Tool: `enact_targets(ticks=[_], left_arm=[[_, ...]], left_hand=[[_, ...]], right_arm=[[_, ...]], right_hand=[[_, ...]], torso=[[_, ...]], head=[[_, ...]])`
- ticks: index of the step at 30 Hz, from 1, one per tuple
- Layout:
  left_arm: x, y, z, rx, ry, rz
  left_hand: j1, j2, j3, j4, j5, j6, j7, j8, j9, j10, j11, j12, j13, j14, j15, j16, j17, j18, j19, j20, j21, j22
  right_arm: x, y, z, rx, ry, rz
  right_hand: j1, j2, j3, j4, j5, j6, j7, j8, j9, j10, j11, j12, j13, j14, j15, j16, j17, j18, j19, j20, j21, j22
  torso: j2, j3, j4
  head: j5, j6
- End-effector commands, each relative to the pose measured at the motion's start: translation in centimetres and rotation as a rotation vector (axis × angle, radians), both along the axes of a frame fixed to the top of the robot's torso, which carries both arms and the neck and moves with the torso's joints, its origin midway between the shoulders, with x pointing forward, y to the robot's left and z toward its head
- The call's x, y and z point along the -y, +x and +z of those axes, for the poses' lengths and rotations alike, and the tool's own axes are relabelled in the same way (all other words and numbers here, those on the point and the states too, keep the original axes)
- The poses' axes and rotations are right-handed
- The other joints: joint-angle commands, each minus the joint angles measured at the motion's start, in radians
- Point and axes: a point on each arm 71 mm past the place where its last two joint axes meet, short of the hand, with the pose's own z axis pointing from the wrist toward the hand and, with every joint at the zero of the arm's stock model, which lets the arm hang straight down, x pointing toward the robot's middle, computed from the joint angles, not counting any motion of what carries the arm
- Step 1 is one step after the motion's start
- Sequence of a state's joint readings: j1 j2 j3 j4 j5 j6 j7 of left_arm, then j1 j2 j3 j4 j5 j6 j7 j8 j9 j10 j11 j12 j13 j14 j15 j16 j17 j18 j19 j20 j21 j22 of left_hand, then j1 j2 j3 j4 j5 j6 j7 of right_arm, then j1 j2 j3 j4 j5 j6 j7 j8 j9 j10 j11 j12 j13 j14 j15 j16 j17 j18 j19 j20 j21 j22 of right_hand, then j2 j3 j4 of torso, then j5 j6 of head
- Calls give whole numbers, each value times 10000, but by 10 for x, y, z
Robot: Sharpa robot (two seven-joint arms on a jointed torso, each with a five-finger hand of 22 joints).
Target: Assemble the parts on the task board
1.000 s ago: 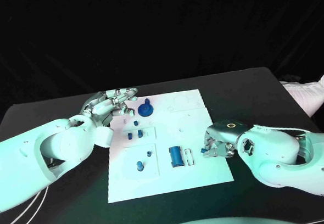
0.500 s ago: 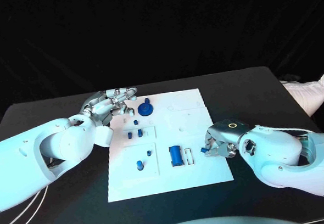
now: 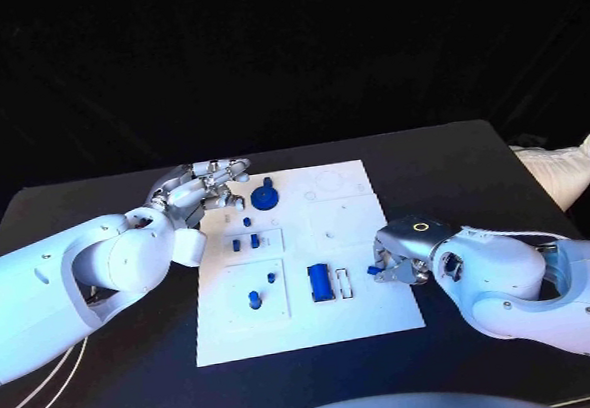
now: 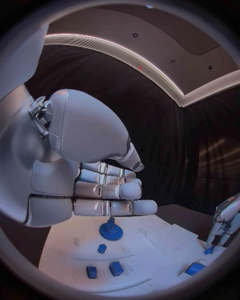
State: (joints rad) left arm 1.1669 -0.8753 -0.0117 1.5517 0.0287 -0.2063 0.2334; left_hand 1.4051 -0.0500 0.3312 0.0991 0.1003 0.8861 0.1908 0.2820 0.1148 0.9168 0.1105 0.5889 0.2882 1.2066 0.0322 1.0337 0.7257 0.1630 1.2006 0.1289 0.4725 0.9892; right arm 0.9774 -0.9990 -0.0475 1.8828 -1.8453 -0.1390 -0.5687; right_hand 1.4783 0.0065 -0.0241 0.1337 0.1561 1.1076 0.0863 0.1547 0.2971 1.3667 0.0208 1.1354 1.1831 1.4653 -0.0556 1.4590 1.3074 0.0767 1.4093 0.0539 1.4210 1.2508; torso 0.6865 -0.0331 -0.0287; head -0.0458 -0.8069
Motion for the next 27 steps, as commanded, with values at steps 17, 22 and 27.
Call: enact_targets(ticks=[17,22,27], left_arm=[[3,0,0,33,-72,-246],[4,0,0,27,-59,-283],[4,-1,0,25,-53,-309]], left_hand=[[-9,-26,-60,19,-26,-70,3,78,-21,-58,5,67,-26,-80,-16,-56,-30,189,-6,17,-63,-22],[-4,-22,-58,17,-24,-72,2,82,-21,-60,4,69,-27,-85,-15,-62,-40,190,-6,17,-65,-23],[10,-21,-55,9,-22,-76,0,87,-22,-62,2,71,-29,-87,-16,-63,-43,190,-6,17,-67,-25]], right_arm=[[6,-10,-12,-744,1778,-1265],[6,-10,-5,-790,2802,-1509],[5,-8,4,-692,3696,-1732]], right_hand=[[-1039,-253,1039,774,2274,228,-251,197,295,351,-363,590,1116,785,-241,42,1327,-151,233,-220,105,288],[-887,-385,1430,644,2400,97,-206,133,339,313,-336,504,1077,770,-230,-12,1267,-153,237,-221,100,289],[-902,-456,1669,608,2468,69,-183,114,379,305,-316,476,1071,768,-211,-22,1258,-153,237,-207,95,286]], torso=[[-3,5,4],[-5,0,3],[-1,2,-2]], head=[[8,46],[9,49],[8,58]])
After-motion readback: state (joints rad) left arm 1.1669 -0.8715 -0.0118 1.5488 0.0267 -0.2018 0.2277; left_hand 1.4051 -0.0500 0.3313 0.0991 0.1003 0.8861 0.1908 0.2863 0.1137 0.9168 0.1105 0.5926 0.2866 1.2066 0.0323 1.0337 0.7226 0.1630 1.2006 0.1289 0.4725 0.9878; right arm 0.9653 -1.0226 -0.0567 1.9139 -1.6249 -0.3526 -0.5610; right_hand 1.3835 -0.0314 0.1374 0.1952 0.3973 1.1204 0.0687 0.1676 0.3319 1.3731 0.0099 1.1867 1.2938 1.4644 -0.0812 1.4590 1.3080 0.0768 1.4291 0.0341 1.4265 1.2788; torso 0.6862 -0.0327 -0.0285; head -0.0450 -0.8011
